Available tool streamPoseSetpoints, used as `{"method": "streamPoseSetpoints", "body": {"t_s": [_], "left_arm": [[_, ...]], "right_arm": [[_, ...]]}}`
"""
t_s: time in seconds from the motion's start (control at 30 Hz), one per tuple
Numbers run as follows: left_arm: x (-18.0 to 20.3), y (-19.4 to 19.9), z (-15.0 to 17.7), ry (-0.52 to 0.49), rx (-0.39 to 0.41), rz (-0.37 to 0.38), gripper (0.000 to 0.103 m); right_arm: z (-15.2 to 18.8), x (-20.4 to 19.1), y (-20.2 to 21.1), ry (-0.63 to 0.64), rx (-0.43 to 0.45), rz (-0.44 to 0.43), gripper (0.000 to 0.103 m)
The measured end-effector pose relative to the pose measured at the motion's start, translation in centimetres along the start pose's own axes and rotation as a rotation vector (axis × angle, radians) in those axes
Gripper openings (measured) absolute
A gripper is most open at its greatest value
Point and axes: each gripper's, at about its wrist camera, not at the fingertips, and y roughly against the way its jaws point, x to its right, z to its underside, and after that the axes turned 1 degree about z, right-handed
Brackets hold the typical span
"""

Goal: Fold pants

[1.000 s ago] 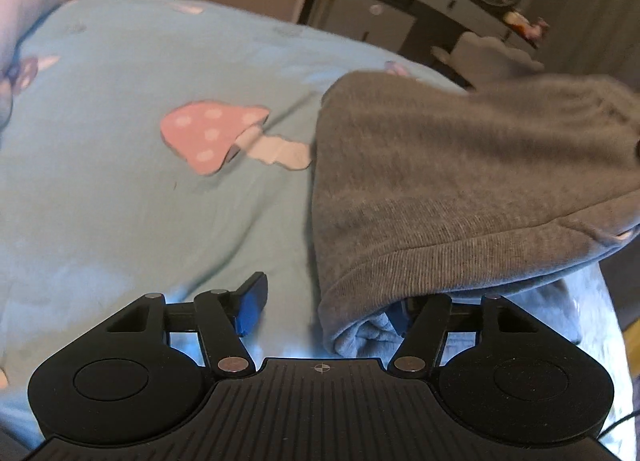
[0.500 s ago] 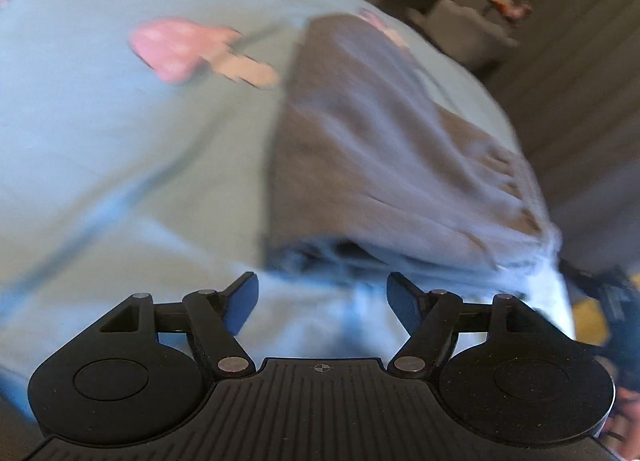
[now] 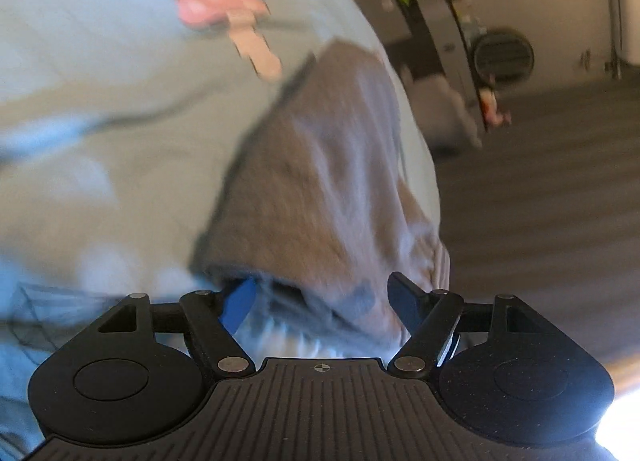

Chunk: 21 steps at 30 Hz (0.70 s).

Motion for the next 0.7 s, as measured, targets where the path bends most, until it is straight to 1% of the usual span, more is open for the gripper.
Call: {"method": "streamPoseSetpoints", "body": {"t_s": [0.03,0.1,0.17,0.2,0.23,0.27,0.33,0.37,0.43,0.53,0.57,0.6,0.63,0.67,0.7], "left_arm": [[-0.2,0.0,-0.2,0.019,0.003,0.004,0.079],[-0.7,-0.7,-0.7,0.072,-0.004,0.01,0.079],[-0.8,-0.9,-0.7,0.081,-0.007,-0.001,0.08],[-0.6,-0.9,-0.7,0.067,-0.004,-0.001,0.08],[-0.3,-1.0,-1.0,0.054,-0.004,-0.005,0.08],[-0.2,-1.0,-0.9,0.048,-0.002,-0.007,0.08],[-0.3,-1.0,-0.9,0.044,0.001,-0.01,0.079],[-0.4,-1.0,-1.0,0.048,0.0,-0.013,0.079],[-0.7,-1.1,-1.2,0.063,-0.002,-0.013,0.078],[-0.9,-1.5,-1.7,0.09,-0.015,-0.025,0.074],[-1.1,-1.7,-1.8,0.109,-0.019,-0.021,0.074],[-1.6,-1.8,-2.1,0.151,-0.021,-0.006,0.073],[-2.0,-1.9,-2.2,0.186,-0.02,0.006,0.071],[-2.4,-2.0,-2.4,0.219,-0.02,0.015,0.065],[-2.7,-2.2,-2.5,0.235,-0.02,0.015,0.061]], "right_arm": [[-0.1,-0.1,0.0,0.005,0.006,-0.006,0.091],[-0.2,-0.3,-0.4,0.031,-0.007,0.008,0.091],[-0.2,-0.7,-1.1,0.05,-0.018,0.018,0.088],[-0.2,-0.8,-1.4,0.059,-0.021,0.025,0.087],[-0.3,-0.8,-1.5,0.061,-0.023,0.033,0.083],[-0.4,-0.7,-1.5,0.057,-0.023,0.038,0.074],[-0.8,-0.5,-2.0,0.031,-0.02,0.039,0.066],[-0.9,-0.3,-2.1,0.023,-0.02,0.034,0.064],[-0.9,-0.5,-2.3,0.039,-0.019,0.044,0.064],[-0.9,-1.2,-2.7,0.077,-0.029,0.055,0.071],[-0.9,-1.2,-3.0,0.083,-0.041,0.052,0.076],[-0.9,-1.3,-3.4,0.087,-0.049,0.054,0.076],[-1.0,-1.4,-3.6,0.093,-0.051,0.061,0.076],[-1.0,-1.4,-3.9,0.095,-0.054,0.065,0.075],[-1.0,-1.4,-4.2,0.095,-0.052,0.069,0.074]]}}
